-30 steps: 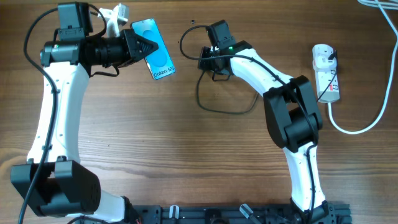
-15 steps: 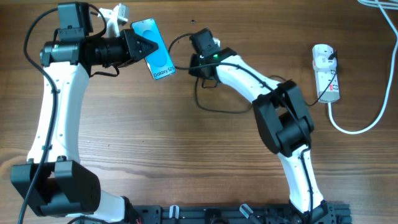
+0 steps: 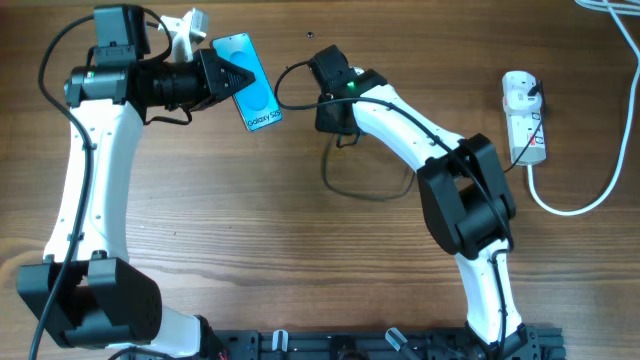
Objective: Plug charger to phone and switch on socket
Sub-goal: 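Lower right gripper over the USB-C plug and align with it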
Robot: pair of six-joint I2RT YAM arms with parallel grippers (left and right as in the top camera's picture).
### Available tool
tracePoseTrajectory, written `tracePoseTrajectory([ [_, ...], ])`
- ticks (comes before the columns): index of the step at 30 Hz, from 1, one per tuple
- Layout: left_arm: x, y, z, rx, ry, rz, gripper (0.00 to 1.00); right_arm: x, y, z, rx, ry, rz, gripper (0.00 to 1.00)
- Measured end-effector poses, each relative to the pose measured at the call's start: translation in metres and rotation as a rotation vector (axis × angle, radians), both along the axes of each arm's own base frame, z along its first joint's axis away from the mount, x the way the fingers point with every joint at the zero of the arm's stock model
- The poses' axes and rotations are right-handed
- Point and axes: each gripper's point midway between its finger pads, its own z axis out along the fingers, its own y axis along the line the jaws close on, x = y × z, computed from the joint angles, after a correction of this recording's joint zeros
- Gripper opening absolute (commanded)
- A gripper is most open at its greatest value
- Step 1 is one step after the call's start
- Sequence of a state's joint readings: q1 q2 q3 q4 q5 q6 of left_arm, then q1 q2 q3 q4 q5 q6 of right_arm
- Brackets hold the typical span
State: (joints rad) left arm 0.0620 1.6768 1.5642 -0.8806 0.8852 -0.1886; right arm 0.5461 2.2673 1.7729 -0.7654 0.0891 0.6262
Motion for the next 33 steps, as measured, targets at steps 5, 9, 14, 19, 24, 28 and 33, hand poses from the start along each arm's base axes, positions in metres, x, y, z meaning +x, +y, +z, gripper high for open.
tracePoseTrajectory([
  [5, -0.002, 0.0, -0.001, -0.001, 0.011, 0.0, 0.04, -0.021, -0.006, -0.005, -0.023, 0.09, 0.019, 0.04],
  [9, -0.003, 0.0, -0.002, -0.001, 0.018, 0.0, 0.04, -0.031, -0.007, -0.008, -0.021, 0.132, 0.027, 0.04],
  [14, -0.005, 0.0, -0.003, -0.002, 0.033, 0.0, 0.04, -0.033, -0.004, -0.008, -0.02, 0.136, 0.033, 0.04],
  [19, -0.005, 0.0, -0.003, -0.002, 0.033, 0.0, 0.04, -0.032, -0.004, -0.008, -0.018, 0.134, 0.033, 0.05],
  [24, -0.005, 0.0, -0.003, -0.002, 0.033, 0.0, 0.04, -0.026, 0.0, -0.006, 0.0, 0.107, 0.033, 0.04],
  [28, -0.005, 0.0, -0.003, -0.001, 0.033, 0.0, 0.04, -0.023, 0.003, -0.005, 0.011, 0.094, 0.03, 0.04],
  [33, -0.005, 0.0, -0.003, -0.001, 0.033, 0.0, 0.04, -0.017, 0.007, -0.004, 0.033, 0.072, 0.007, 0.1],
])
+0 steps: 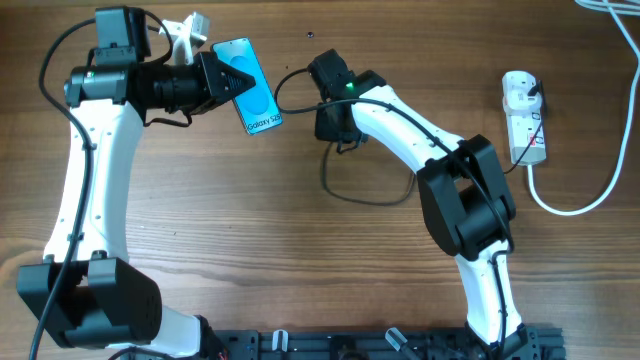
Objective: Plug charger to phone and switch on socket
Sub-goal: 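Lower right gripper over the USB-C plug and align with it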
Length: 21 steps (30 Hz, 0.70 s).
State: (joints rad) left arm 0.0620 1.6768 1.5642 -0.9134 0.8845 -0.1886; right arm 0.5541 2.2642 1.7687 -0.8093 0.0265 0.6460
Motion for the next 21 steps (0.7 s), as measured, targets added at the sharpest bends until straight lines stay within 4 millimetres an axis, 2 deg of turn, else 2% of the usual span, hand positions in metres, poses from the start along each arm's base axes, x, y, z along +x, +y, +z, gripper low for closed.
tracePoseTrajectory([
  [3, 0.0, 0.0, -0.001, 0.004, 0.001, 0.002, 0.04, 0.01, 0.006, 0.003, 0.031, -0.038, -0.021, 0.23],
  [8, 0.002, 0.004, -0.004, 0.029, 0.002, 0.018, 0.04, 0.017, 0.004, 0.005, 0.038, -0.062, -0.072, 0.25],
  [15, 0.008, 0.017, -0.015, 0.121, 0.008, 0.073, 0.04, 0.031, -0.012, -0.005, 0.03, -0.073, -0.1, 0.25],
  [21, 0.009, 0.02, -0.018, 0.142, 0.009, 0.086, 0.04, 0.034, -0.009, -0.006, 0.04, -0.082, -0.07, 0.26],
])
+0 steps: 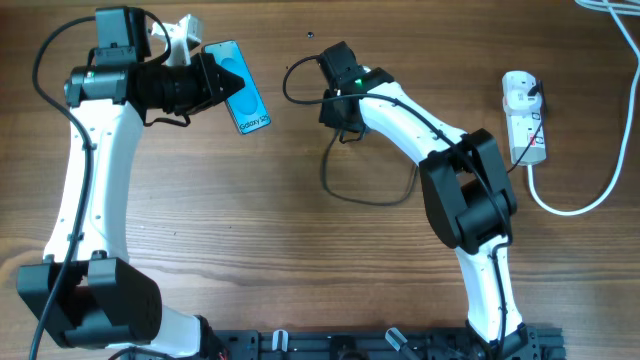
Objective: Plug charger to phone and switch on socket
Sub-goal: 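Lower right gripper over the USB-C plug and align with it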
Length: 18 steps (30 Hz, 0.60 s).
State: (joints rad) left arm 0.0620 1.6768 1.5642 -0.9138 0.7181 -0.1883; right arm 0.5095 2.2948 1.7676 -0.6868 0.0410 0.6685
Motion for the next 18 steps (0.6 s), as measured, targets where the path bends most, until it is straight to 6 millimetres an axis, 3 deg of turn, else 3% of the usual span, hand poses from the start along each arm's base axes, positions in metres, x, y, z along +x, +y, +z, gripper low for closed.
tracePoseTrajectory([
  [5, 0.0, 0.001, 0.0, 0.003, 0.0, 0.002, 0.04, -0.004, 0.007, -0.008, 0.034, 0.03, 0.022, 0.25],
  [7, 0.0, 0.001, -0.001, 0.006, 0.001, 0.004, 0.04, -0.004, 0.009, -0.008, 0.04, 0.033, 0.027, 0.05],
  [13, 0.0, 0.001, -0.001, 0.006, 0.001, 0.004, 0.04, -0.012, 0.007, -0.01, 0.022, 0.066, 0.066, 0.04],
  [18, 0.0, 0.001, -0.001, 0.006, 0.001, 0.004, 0.04, -0.029, -0.013, -0.007, -0.098, 0.111, 0.143, 0.04],
])
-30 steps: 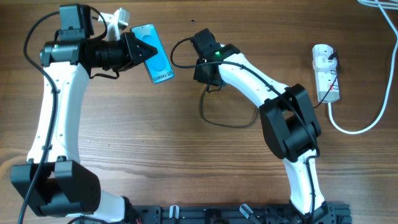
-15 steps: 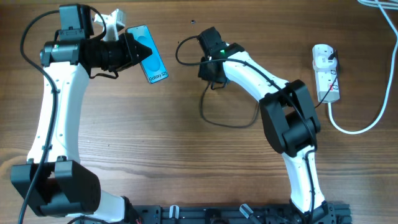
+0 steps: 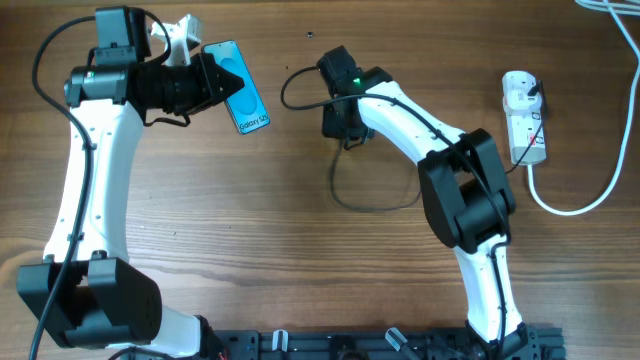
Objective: Plug charger to phone and switch on socket
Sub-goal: 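Lower right gripper over the USB-C plug and align with it, then close right gripper on the USB-C plug and lift it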
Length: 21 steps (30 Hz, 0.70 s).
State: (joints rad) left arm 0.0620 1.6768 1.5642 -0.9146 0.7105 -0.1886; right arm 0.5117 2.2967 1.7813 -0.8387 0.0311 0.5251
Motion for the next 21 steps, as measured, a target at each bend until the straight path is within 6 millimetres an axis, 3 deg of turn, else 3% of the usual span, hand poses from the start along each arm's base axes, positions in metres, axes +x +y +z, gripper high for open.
tracePoseTrajectory([
  [5, 0.0, 0.0, 0.0, 0.0, 0.0, 0.0, 0.04, -0.005, -0.017, 0.013, -0.113, -0.021, 0.13, 0.04],
  [13, 0.0, 0.0, 0.0, 0.0, 0.002, 0.0, 0.04, -0.032, -0.013, -0.003, -0.153, 0.024, 0.199, 0.05],
  [21, 0.0, 0.0, -0.001, 0.003, 0.002, 0.002, 0.04, -0.058, -0.015, -0.006, -0.107, 0.125, 0.189, 0.22],
])
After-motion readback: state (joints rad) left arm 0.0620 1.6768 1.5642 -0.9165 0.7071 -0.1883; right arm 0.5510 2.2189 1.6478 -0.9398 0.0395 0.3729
